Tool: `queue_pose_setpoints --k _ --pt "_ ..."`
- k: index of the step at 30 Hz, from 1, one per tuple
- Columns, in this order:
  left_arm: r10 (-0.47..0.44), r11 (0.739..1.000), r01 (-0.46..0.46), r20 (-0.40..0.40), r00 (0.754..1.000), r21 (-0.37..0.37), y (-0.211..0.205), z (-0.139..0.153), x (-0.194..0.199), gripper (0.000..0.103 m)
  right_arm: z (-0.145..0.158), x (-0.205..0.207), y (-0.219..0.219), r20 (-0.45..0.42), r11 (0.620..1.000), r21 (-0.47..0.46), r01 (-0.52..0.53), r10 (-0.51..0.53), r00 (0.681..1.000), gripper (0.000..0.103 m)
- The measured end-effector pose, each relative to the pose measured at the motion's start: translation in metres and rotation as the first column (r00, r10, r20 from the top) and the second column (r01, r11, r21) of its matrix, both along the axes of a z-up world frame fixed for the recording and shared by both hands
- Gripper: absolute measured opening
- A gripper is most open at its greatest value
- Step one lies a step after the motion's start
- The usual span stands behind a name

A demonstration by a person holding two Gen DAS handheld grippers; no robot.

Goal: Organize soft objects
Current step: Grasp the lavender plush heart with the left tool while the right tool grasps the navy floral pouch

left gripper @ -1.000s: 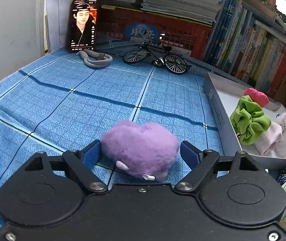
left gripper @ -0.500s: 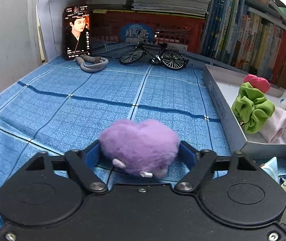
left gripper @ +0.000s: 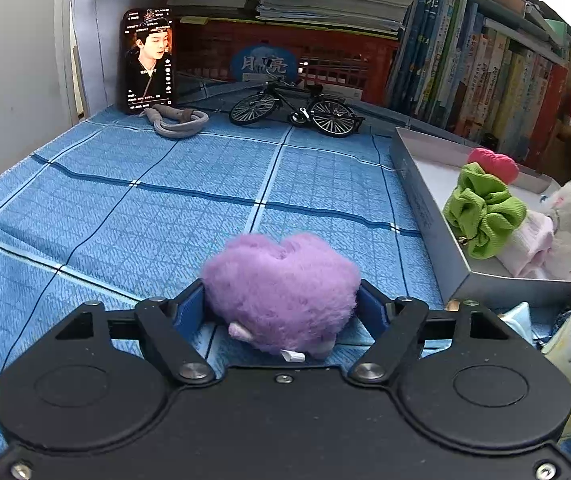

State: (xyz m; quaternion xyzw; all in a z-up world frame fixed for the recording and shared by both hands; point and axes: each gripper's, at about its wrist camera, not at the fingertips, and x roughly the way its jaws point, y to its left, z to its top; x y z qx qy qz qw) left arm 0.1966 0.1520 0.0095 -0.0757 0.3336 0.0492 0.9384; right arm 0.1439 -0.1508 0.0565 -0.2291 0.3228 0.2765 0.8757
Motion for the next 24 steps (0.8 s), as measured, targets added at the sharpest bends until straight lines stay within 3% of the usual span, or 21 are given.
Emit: queue_pose_setpoints --k 10,24 --pt "-0.022 1.0 0.022 0.011 1.0 -0.014 -0.006 0.012 -0.014 0.075 0.006 -0.008 -0.007 0.028 0.999 0.016 0.042 -0.043 0.999 0.06" --pt "-0.074 0.997 0.075 0.076 0.994 -0.004 -0.023 0.044 -0.033 0.075 0.02 -0.025 -0.014 0.076 0.996 0.058 0.062 -0.066 0.995 0.052"
